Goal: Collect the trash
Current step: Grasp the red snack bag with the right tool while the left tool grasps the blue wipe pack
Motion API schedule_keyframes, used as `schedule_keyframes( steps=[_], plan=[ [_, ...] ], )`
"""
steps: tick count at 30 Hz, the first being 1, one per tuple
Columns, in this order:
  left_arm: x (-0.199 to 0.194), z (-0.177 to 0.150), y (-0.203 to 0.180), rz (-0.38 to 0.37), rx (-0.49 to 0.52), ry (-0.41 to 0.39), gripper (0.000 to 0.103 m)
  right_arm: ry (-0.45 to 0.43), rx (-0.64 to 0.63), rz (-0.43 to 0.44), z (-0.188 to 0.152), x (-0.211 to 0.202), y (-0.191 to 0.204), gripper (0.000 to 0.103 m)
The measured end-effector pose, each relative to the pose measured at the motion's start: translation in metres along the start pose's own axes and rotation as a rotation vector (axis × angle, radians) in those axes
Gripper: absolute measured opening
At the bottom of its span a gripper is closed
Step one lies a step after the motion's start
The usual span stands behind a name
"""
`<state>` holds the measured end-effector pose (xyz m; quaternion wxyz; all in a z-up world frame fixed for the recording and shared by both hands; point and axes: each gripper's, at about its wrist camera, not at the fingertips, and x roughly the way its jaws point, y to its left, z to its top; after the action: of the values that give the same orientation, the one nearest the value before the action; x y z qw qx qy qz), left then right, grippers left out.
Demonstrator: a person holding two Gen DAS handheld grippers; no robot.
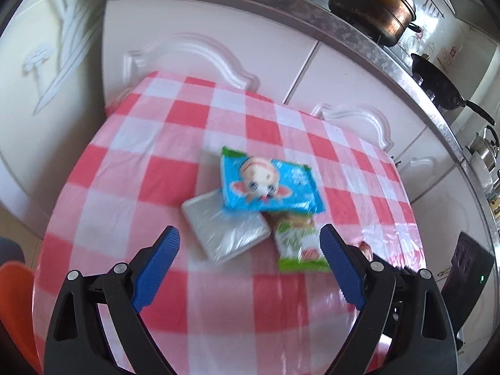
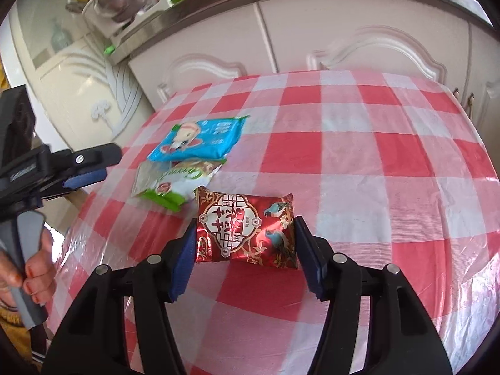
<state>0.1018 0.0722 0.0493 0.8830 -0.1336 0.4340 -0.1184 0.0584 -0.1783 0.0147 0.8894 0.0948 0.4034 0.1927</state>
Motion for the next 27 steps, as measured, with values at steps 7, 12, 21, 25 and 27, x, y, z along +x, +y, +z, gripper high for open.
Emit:
schedule_keyframes(
  steps=[7, 12, 21, 25, 27],
  plan=[
    [0.055, 0.052, 0.006, 0.109, -0.117, 0.005, 0.09, -0.045, 0.097, 0.063, 0.003, -0.006, -0.02, 0.06],
    [0.094, 0.073, 0.008, 0.266, -0.107, 0.062, 0.09, -0.047, 0.119, 0.087, 0.003, -0.005, -0.025, 0.06],
    [0.092, 0.053, -0.009, 0.34, 0.003, 0.159, 0.09, -0.052, 0.137, 0.107, 0.002, -0.005, -0.027, 0.06],
    [0.069, 0.015, -0.029, 0.29, 0.087, 0.186, 0.09, -0.069, 0.161, 0.113, 0.001, -0.008, -0.033, 0.06],
    [0.061, -0.003, -0.041, 0.265, 0.131, 0.202, 0.09, -0.075, 0.179, 0.124, 0.001, -0.01, -0.036, 0.06]
  ],
)
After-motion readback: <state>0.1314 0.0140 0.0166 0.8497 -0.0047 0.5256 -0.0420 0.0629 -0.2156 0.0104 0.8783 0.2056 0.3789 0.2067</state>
